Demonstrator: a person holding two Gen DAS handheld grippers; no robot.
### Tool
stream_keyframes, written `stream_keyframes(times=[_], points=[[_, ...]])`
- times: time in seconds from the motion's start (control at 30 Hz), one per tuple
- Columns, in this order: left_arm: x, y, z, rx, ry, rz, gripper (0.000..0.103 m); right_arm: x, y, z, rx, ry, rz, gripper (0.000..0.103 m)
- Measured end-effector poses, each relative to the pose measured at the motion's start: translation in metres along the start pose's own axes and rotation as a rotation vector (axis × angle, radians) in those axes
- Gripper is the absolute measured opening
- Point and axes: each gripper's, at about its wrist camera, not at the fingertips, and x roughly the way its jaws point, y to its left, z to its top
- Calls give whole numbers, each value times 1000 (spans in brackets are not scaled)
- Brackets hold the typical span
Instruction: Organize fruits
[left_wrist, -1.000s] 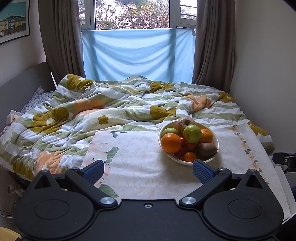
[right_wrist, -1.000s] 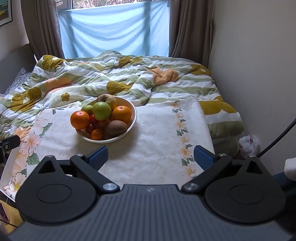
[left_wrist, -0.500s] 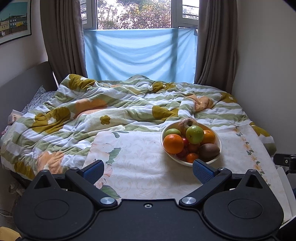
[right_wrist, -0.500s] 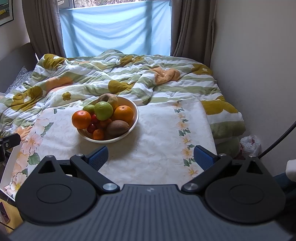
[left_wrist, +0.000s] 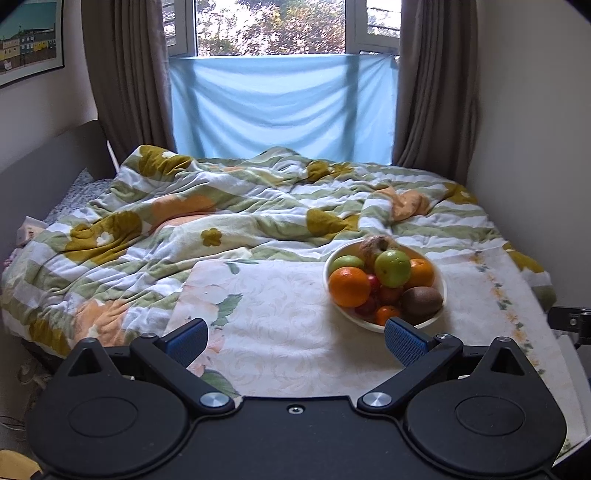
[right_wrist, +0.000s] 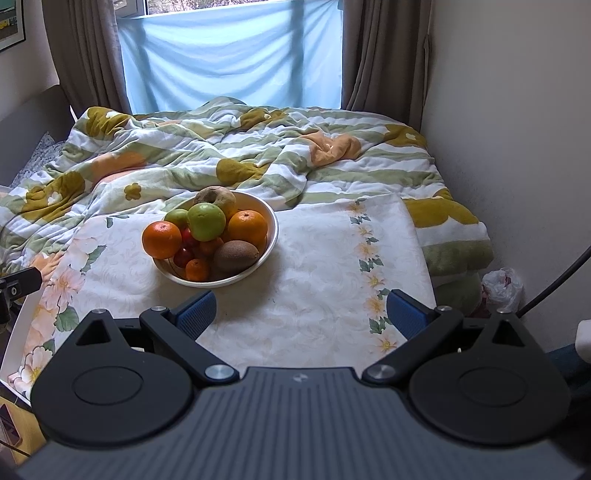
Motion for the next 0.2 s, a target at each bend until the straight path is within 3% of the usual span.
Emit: stream_keyframes(times=[0.2], points=[[10, -3, -1, 9, 16, -1, 103, 9, 3, -1, 13, 27, -3, 103]])
